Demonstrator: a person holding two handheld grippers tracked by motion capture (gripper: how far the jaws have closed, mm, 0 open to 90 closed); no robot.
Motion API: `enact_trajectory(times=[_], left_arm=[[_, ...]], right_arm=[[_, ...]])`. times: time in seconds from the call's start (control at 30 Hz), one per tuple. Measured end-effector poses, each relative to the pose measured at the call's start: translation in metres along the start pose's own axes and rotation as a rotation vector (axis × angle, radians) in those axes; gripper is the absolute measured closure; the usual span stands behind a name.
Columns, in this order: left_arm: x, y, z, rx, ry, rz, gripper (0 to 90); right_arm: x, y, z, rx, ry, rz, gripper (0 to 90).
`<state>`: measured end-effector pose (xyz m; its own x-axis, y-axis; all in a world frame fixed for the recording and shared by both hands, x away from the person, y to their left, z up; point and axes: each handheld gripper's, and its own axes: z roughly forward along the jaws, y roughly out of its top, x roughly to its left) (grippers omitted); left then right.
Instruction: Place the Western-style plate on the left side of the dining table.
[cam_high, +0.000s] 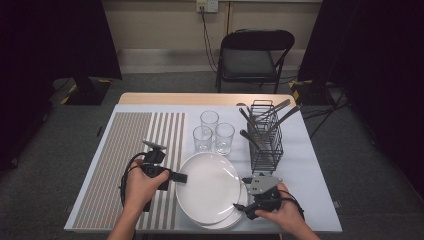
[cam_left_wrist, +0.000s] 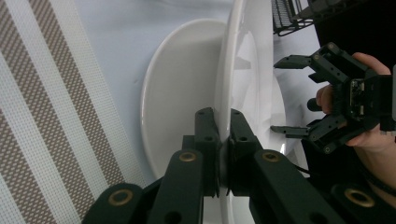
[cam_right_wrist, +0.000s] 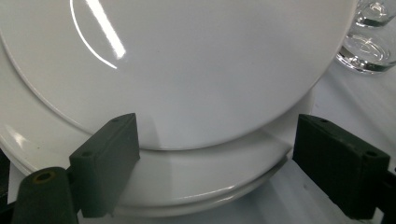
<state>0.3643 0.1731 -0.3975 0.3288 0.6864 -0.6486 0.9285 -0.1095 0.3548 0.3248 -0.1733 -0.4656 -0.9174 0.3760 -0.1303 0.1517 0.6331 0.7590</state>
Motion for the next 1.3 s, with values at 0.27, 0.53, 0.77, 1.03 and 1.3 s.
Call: enact_trajectory(times=[0.27,0.53,0.77,1.03,1.3], left_arm=[[-0.008,0.012,-0.006,0.022,0.042,0.031,86.2],[-0.015,0.020,-0.017,0.026,0.093,0.064,85.8],[-0.020,0.028,-0.030,0.027,0.091,0.050,85.8],[-0.028,0.035,-0.045,0.014,0.109,0.068,85.6],[-0.030,0.039,-0.055,0.003,0.114,0.045,85.6]], right_arm=[[-0.005,-0.005,-0.013,-0.012,0.043,0.016,13.5],[-0.015,-0.016,-0.029,-0.021,0.039,0.048,13.6],[-0.023,-0.028,-0.038,0.011,0.027,0.063,13.6],[-0.028,-0.039,-0.041,0.066,0.034,0.067,13.6],[-0.031,-0.046,-0.038,0.090,0.045,0.084,13.7]])
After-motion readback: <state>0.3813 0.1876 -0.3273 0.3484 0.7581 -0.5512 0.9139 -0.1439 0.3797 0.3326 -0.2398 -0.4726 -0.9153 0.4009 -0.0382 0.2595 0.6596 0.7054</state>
